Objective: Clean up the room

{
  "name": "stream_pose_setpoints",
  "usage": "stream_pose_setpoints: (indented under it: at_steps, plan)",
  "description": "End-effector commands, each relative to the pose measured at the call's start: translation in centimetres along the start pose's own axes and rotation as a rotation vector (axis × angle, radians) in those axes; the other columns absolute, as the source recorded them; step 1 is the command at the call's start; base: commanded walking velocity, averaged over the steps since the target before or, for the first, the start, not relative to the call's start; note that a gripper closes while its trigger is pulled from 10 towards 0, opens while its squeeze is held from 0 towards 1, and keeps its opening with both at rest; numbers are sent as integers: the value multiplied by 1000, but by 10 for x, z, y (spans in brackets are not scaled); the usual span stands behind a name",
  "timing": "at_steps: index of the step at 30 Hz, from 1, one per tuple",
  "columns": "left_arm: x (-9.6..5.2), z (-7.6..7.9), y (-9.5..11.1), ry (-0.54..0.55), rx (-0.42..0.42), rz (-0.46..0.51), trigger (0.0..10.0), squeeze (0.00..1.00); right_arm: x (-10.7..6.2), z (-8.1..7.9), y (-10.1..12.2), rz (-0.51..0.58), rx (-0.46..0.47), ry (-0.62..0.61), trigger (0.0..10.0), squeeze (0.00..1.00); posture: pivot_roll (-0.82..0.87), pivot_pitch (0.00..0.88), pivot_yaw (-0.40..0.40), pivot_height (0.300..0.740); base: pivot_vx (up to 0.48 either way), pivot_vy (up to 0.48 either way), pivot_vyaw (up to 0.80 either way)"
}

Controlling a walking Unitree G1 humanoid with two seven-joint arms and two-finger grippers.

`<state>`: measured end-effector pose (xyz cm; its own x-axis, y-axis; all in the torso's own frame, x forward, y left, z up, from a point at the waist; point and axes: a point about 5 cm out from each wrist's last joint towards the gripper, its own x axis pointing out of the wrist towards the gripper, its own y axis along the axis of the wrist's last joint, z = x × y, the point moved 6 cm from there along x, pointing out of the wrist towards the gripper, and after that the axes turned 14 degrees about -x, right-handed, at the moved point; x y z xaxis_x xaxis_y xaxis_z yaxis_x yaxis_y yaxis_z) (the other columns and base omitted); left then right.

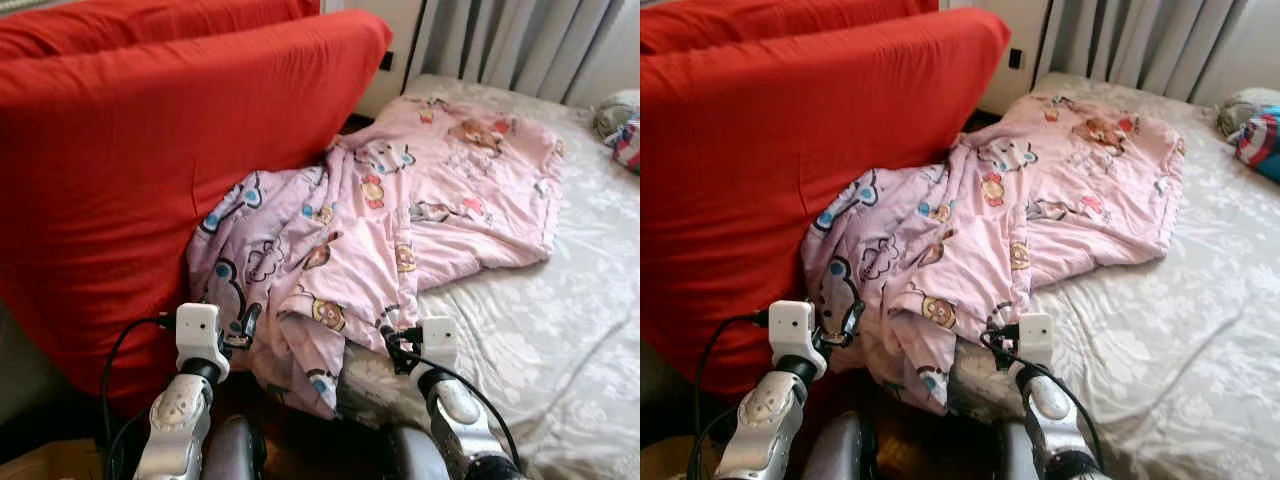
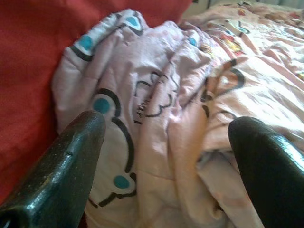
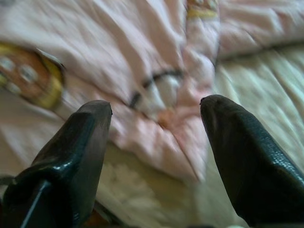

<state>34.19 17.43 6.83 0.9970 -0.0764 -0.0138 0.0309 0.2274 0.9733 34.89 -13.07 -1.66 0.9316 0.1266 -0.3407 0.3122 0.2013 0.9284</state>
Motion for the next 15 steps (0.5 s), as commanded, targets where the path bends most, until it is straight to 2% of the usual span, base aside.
stream_pose_setpoints:
  at_steps: [1,2,7,14,15]
  plan:
    - [5,6,13,-16,-1,31,10000,0,1,9,-4,-39,-3,-31,10000,0,16,146,-47,585,0,0,0]
    - [6,7,16,-20,-2,38,10000,0,4,15,-3,-64,-2,-52,10000,0,21,156,-45,585,0,0,0]
    - [1,12,22,-33,-5,54,10000,0,9,24,-2,-121,-16,-74,10000,0,36,196,-46,585,0,0,0]
    - [-10,13,24,-34,-10,49,10000,0,15,25,5,-144,-44,-42,10000,0,54,238,-49,585,0,0,0]
    - [-15,13,24,-30,-11,45,10000,0,16,23,7,-144,-39,-24,10000,1000,59,249,-50,585,0,0,0]
